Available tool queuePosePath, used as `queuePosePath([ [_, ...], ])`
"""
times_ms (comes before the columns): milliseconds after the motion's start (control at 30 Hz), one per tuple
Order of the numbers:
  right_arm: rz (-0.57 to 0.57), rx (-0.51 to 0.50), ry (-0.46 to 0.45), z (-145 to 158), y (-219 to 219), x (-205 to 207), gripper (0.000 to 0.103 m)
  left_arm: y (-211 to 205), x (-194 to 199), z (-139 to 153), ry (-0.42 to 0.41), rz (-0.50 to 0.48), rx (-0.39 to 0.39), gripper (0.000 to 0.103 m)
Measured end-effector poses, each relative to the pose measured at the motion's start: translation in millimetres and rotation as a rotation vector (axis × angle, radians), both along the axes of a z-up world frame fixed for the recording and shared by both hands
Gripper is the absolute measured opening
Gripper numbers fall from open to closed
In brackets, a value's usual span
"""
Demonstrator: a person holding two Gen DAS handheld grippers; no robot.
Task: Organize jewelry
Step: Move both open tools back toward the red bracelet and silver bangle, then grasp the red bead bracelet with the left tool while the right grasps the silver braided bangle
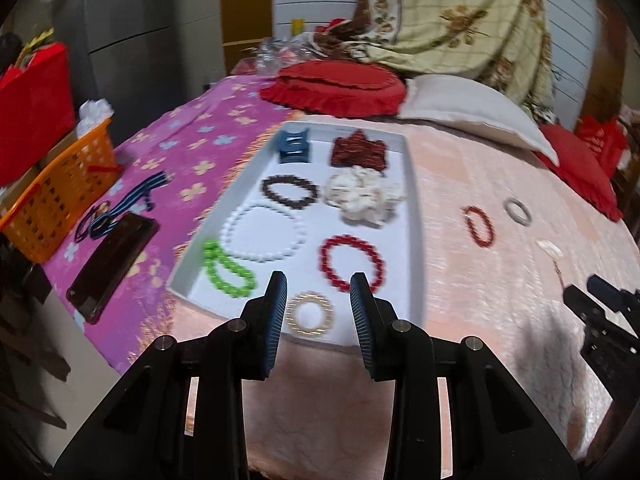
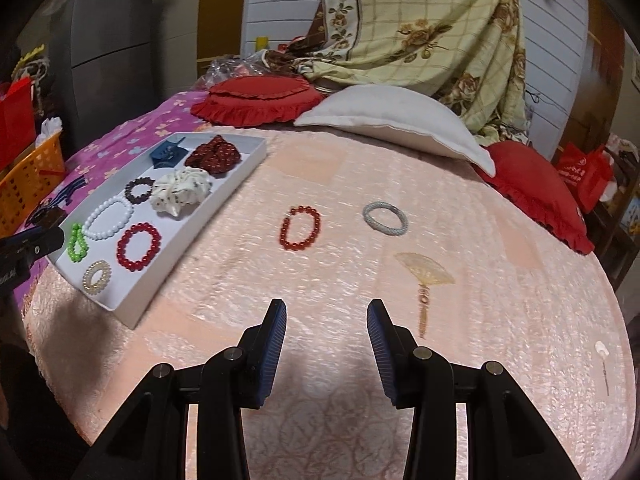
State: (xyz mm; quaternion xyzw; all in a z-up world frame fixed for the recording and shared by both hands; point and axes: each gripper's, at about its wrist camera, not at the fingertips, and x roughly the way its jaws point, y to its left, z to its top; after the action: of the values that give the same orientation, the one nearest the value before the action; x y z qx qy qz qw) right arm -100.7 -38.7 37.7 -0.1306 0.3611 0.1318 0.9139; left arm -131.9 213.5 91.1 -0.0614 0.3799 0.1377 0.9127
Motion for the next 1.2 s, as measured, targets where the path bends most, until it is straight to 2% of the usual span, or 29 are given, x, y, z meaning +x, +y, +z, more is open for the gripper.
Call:
queuePosePath([
  [233, -0.043, 0.018, 0.026, -8.9, -22.8, 10.5, 0.04, -41.1, 12.5, -1.7, 0.028, -0.078, 0.028, 0.032],
  [433, -0.077, 0.059, 0.051, -17.0, -48.2, 22.3, 0.04, -62.1, 33.6, -6.2, 0.065, -0.129, -0.022, 0.032],
  [633, -0.112, 0.173, 0.088, -14.6, -88.8, 48.5, 0.04, -82.1, 74.1, -5.0, 0.08, -0.183, -0.06, 0.032],
  [800, -0.116, 0.237, 0.138, -17.5, -111.0, 79.0, 0.04, -96.8, 117.1, -15.3, 0.11, -0.218, -0.092, 0.032],
  [1000, -0.082, 0.293, 0.187, -22.9, -111.5, 116.3, 0.04, -112.3, 158.4, -35.0, 0.154, -0.233, -0.057, 0.032],
  [1200, -0.066, 0.29, 0.199, -27.6, -101.6, 136.6, 0.04, -115.4, 179.1, -51.4, 0.191, -0.233, -0.023, 0.032],
])
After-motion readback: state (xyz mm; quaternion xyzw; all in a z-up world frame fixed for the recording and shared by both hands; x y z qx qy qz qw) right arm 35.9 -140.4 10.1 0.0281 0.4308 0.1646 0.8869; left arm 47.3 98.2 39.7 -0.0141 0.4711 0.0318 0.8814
